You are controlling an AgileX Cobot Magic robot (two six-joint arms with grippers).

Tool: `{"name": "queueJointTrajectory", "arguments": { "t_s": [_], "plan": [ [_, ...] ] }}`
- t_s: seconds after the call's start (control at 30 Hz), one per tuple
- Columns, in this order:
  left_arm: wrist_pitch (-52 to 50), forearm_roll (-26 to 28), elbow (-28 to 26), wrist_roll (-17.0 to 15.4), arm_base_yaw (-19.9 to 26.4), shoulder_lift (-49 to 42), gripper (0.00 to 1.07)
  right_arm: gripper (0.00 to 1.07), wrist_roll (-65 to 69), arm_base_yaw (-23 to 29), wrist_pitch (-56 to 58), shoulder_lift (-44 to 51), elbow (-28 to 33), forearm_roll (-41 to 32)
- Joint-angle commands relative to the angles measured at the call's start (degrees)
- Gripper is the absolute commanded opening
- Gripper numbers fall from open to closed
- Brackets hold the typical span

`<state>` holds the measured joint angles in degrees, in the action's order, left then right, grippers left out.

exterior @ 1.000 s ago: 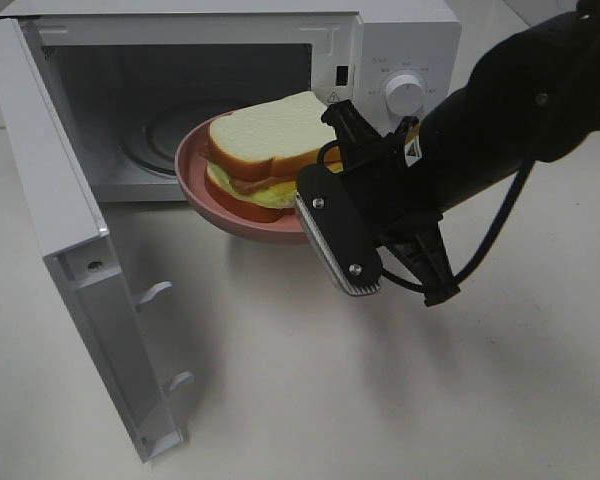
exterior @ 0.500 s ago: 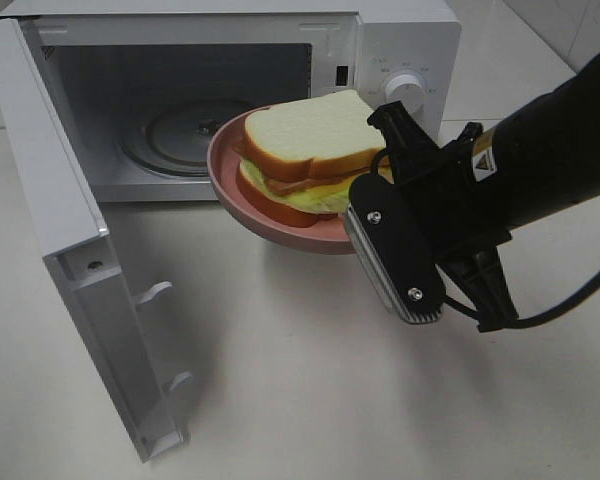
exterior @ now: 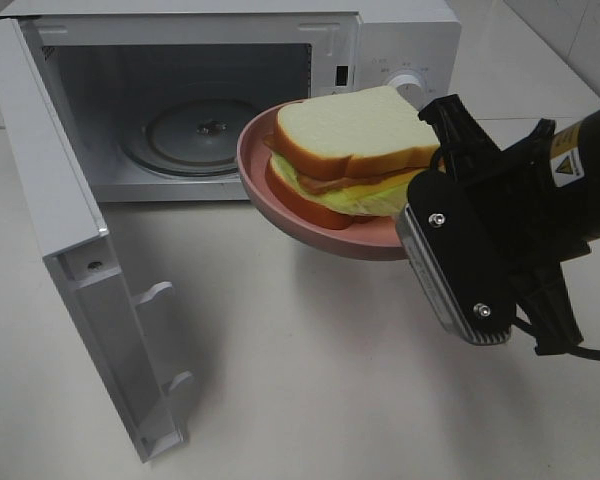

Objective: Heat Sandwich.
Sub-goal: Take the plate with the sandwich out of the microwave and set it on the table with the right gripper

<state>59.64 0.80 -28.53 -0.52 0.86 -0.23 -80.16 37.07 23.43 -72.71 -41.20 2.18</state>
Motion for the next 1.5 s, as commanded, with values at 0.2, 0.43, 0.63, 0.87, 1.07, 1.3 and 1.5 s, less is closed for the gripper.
{"name": "queueJointTrajectory", "arguments": {
  "t_s": [0.2, 0.43, 0.63, 0.87, 1.07, 1.3, 1.5],
  "plan": [
    [-0.29, 0.00, 0.17, -0.17, -0.17, -1.20, 0.97, 0.00, 0.52, -0.34, 2.41, 5.27, 0.86, 0.06],
    [-0.29, 0.00, 0.17, -0.17, -0.17, -1.20, 0.97, 0.00, 1.66, -0.34, 2.75, 9.51, 4.07, 0.11],
    [-0.29, 0.00, 0.17, -0.17, -0.17, -1.20, 0.97, 0.00, 5.27, -0.34, 4.58, 12.55, 5.33, 2.52],
    [-0.29, 0.00, 0.17, -0.17, -0.17, -1.20, 0.97, 0.00, 14.67, -0.34, 6.36, 13.69, 5.33, 9.40],
    [-0.29, 0.00, 0.17, -0.17, -0.17, -1.20, 0.97, 0.00, 24.12, -0.34, 7.62, 13.69, 5.33, 15.87],
    [-0.29, 0.00, 0.17, -0.17, -0.17, -1.20, 0.97, 0.00, 36.04, -0.34, 10.66, 13.69, 5.33, 22.92],
    [-0.29, 0.00, 0.17, -0.17, -0.17, -1.20, 0.97, 0.00, 45.78, -0.34, 14.84, 13.69, 5.33, 27.22]
  ]
}}
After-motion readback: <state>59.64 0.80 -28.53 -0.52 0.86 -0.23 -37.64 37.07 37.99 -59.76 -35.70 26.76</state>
